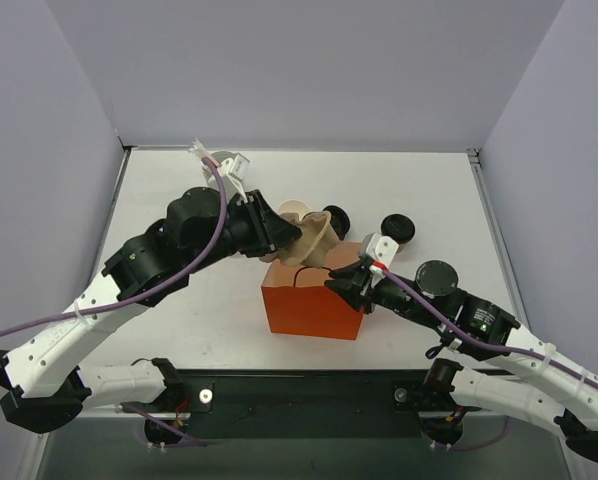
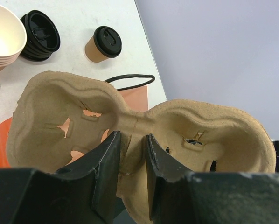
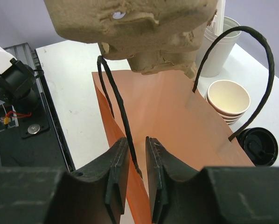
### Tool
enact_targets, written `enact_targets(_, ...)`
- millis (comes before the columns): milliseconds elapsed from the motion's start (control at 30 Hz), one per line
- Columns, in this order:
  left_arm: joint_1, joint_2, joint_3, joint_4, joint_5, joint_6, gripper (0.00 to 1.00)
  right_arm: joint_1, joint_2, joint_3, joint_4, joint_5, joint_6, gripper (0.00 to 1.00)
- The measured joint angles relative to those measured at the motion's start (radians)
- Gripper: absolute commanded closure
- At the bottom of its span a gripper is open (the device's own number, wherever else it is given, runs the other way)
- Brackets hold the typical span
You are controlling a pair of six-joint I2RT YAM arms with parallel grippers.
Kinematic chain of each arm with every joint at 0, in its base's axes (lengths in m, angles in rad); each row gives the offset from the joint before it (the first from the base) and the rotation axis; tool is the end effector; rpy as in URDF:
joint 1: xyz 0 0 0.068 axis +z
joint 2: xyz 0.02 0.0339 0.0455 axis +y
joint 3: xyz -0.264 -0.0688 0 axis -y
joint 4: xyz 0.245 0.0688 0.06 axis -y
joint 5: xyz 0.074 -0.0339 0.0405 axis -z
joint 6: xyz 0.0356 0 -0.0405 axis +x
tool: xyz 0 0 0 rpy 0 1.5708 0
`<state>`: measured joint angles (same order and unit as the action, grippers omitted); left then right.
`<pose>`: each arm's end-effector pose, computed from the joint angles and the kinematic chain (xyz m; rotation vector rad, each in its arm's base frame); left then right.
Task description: Pack the takeout coffee
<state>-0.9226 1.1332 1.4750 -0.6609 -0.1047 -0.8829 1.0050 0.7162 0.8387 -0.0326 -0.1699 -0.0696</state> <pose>0.1374 -0.1753 0.4570 -0.0370 2.0528 -1.0975 0.0836 0.1428 0.3861 -0.9108 1.2487 0.8761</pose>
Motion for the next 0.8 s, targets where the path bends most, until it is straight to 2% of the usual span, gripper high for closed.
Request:
enact_targets(567, -0.001, -0.075, -0.037, 0.031, -0.018, -0.078, 0.68, 0.005, 0.007, 0.001, 0.005, -0.013, 0.017, 0.51)
enact_targets(800, -0.002, -0.088, -0.078, 0.049, -0.022, -0.120, 0.68, 0.005, -0.012, 0.031, -0.072, -0.049, 0.021, 0.42)
